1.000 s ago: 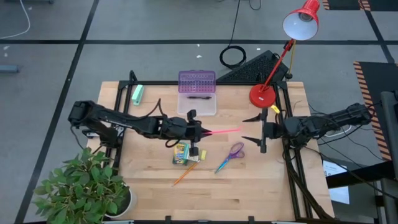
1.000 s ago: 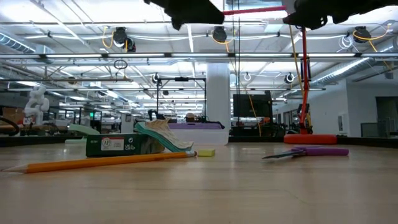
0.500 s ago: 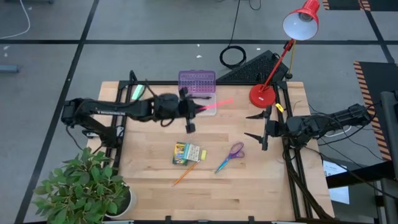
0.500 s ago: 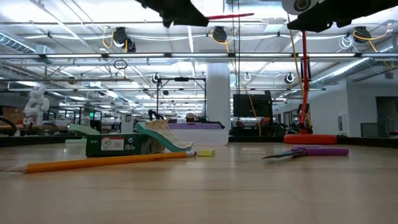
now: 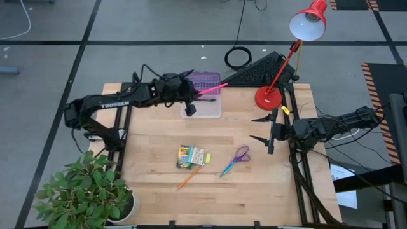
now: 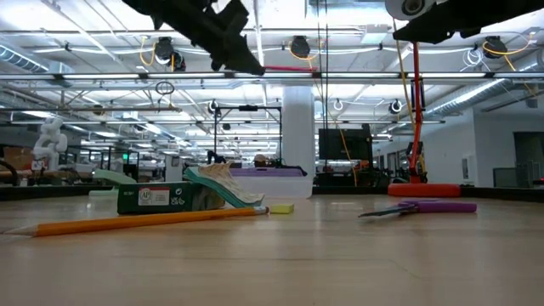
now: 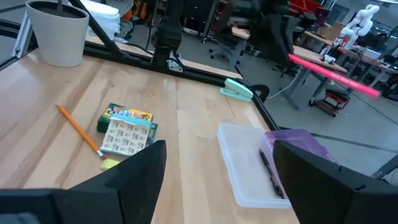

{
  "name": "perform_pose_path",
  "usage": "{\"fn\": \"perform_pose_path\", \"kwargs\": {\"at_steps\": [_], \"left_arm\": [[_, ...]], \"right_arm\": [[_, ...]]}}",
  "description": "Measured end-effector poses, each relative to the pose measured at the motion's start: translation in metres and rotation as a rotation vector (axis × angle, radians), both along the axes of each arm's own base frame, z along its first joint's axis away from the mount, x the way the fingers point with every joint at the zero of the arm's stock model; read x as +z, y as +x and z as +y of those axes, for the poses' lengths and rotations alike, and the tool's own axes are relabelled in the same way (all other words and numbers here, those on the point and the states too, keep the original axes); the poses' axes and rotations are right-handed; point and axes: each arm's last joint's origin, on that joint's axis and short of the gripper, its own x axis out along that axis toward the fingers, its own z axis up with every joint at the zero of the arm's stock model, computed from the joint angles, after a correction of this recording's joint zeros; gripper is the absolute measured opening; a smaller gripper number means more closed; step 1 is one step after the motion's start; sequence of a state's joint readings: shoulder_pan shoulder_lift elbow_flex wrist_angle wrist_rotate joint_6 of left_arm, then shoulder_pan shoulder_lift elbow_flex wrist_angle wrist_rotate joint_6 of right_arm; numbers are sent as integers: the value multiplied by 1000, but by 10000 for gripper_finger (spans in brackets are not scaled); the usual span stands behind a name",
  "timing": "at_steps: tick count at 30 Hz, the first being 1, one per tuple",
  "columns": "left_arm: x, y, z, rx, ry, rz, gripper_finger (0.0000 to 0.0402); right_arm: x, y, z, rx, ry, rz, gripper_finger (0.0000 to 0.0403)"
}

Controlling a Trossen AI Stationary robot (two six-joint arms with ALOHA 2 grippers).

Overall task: Pack school essentials
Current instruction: Put the pink pencil into the purple supply box

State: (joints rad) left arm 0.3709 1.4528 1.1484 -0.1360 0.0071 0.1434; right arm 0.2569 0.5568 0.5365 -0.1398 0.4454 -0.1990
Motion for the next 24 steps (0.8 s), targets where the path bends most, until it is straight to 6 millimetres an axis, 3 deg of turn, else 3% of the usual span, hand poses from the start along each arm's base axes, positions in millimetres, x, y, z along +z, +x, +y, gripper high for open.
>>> {"fn": "perform_pose_path", "kwargs": {"at_steps": [8,15,24], "left_arm": [[-12,-5,10,59,-70,74,32],[-42,5,14,76,-141,201,15],[-73,16,19,98,-206,297,36]], "right_arm": [[0,0,0,1,-4,1,288],[0,0,0,1,-4,1,288],[0,0,0,1,-4,2,288]]}}
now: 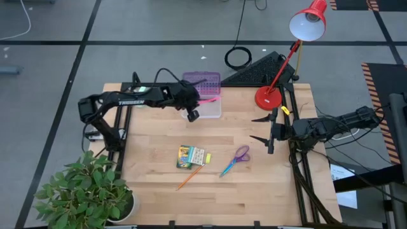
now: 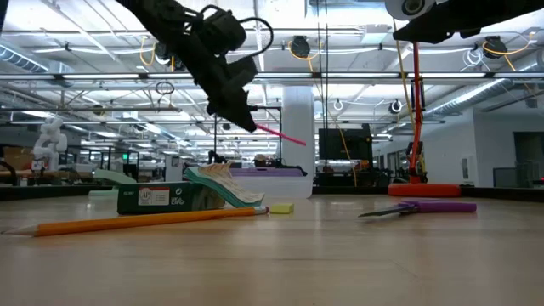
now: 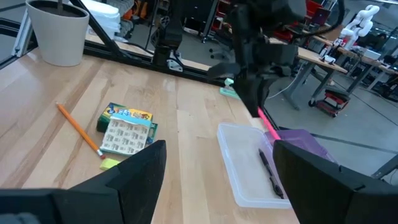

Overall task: Pack school essentials
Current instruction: Put the pink pencil into the purple supply box

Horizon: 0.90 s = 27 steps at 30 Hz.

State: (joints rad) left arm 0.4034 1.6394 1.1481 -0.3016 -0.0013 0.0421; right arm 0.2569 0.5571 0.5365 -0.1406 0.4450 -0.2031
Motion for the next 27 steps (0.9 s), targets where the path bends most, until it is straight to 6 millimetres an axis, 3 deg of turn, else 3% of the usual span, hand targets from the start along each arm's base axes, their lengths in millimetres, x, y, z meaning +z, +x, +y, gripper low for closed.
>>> {"fn": "perform_pose_path", "kwargs": {"at_steps": [7,16,23,27], "left_arm": [[-24,7,4,9,-34,68,15],[-50,11,15,68,-64,128,35],[-62,14,18,55,-53,159,17],[-66,14,20,59,-31,179,32]], "right_arm": [[0,0,0,-1,5,-1,288],[0,0,0,-1,6,-1,288],[0,0,0,-1,6,-1,288],[0,0,0,-1,6,-1,288]]}}
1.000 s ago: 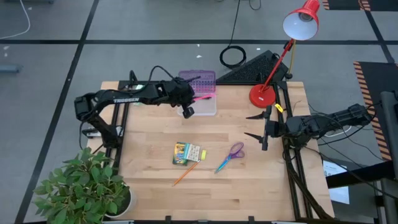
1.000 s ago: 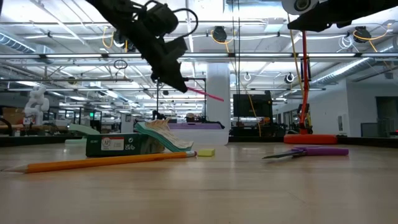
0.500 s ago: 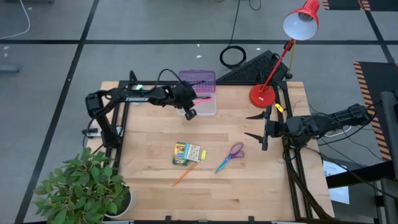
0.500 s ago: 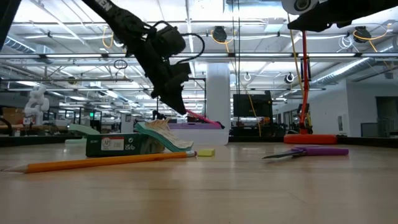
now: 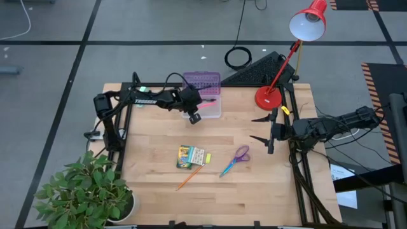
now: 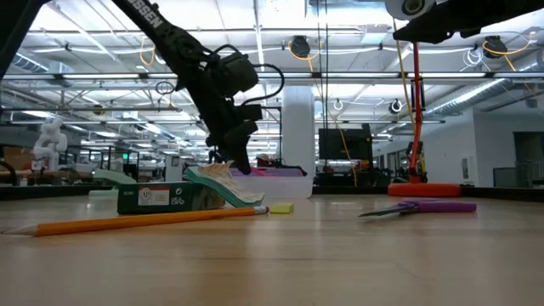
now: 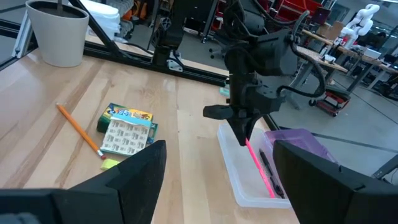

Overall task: Pack school essentials
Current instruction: Put the pink pencil into the purple supply box, then put the purple scissors into the purple supply box

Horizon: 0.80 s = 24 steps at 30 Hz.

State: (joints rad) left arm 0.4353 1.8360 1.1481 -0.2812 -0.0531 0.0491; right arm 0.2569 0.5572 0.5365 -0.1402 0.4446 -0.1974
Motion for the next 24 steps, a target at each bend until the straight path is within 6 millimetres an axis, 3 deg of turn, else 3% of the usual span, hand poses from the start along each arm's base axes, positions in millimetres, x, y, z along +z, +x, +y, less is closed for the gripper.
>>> {"fn": "perform_pose_path", "kwargs": {"at_steps": [24], "left_arm": [[1,4,6,39,148,6,51]], "right_arm": [[0,0,0,0,1,1,288]]}}
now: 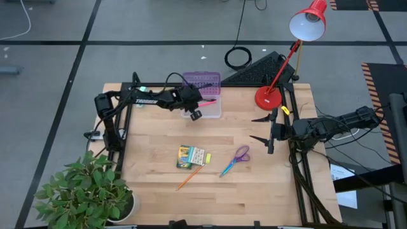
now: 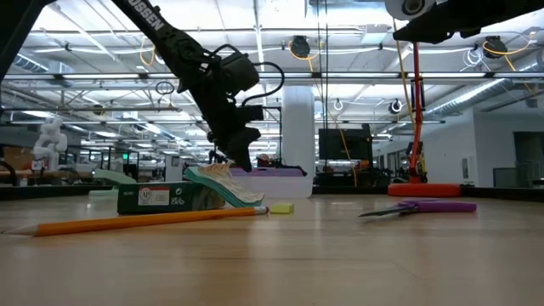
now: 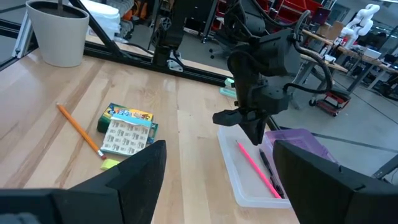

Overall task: Pack school essentials
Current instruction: Put the purple scissors into the purple supply box

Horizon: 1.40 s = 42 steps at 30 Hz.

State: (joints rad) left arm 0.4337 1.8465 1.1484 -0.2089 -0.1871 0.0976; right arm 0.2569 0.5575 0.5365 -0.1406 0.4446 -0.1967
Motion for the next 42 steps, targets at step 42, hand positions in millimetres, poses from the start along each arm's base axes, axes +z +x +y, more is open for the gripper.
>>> {"fn": "perform_pose_path", "kwargs": {"at_steps": [42], "left_arm": [[34,-20,-226,-234,-60,-251,51]], "right_arm": [[-16,36,14,91,241,76,272]]}}
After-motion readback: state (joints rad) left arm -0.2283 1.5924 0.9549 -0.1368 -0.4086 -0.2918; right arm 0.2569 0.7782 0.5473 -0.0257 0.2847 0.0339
